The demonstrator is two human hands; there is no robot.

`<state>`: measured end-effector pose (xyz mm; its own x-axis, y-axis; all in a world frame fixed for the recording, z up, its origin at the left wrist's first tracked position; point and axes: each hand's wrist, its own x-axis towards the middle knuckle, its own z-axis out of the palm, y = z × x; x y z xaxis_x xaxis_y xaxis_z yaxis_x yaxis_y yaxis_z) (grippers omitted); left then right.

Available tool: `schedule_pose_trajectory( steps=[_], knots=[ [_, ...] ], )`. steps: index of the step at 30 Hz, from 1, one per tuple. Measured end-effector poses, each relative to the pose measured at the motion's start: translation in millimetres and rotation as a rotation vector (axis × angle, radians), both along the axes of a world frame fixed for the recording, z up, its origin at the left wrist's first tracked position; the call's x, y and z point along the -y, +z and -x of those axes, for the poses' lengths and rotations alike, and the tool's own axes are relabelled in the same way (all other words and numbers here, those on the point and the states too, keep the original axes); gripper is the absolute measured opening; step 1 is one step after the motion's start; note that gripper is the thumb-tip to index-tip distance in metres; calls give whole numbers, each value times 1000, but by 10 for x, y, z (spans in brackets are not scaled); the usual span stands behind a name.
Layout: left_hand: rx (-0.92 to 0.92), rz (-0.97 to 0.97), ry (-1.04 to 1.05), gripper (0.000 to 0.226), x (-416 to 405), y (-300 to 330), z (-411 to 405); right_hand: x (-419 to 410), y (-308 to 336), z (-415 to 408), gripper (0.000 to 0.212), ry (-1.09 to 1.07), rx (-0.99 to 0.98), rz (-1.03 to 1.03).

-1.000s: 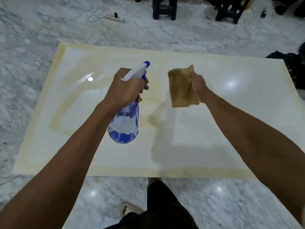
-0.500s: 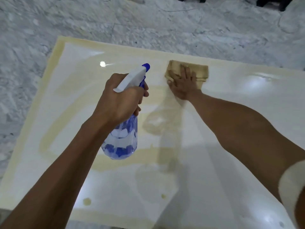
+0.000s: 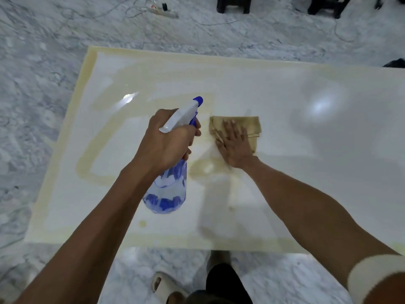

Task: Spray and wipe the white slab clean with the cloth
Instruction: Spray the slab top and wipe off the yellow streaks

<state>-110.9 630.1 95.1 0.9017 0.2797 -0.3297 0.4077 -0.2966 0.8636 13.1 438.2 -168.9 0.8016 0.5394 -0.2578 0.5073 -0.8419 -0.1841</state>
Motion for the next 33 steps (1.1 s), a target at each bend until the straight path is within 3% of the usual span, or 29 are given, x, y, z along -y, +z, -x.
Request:
schedule_pose_trajectory(
  steps=[7, 11, 13, 16, 19, 22, 24, 27, 29, 31, 33],
  knots=[
    [13, 63, -72, 20, 4, 180, 1319, 189, -13, 2001, 55, 30, 29, 34],
    [24, 72, -110, 21, -44, 263, 1665, 108, 302, 2676, 61, -64, -86, 1],
    [43, 71, -116, 22, -72, 345, 1697, 50, 629, 2749, 59, -157, -276, -44],
    [75, 68, -115, 22, -136, 479, 1580, 38, 1221, 2515, 42, -532, -468, -514],
    [128, 47, -131, 23, -215, 595, 1322, 27, 1696, 1977, 49, -913, -574, -1027],
    [154, 36, -116, 23, -281, 675, 953, 30, 1926, 1202, 64, -996, -876, -1535],
    [156, 44, -87, 23, -346, 701, 656, -26, 2021, 624, 62, -961, -918, -1662],
    [151, 60, -42, 23, -447, 661, 178, -154, 1985, -272, 51, -962, -874, -1644],
    [139, 57, -13, 23, -523, 585, -135, -258, 1883, -837, 47, -985, -836, -1520],
    [129, 38, 7, 20, -615, 471, -426, -390, 1757, -1342, 38, -977, -604, -1271],
    [114, 15, 38, 19, -717, 322, -666, -567, 1604, -1731, 34, -859, -239, -955]
  ],
)
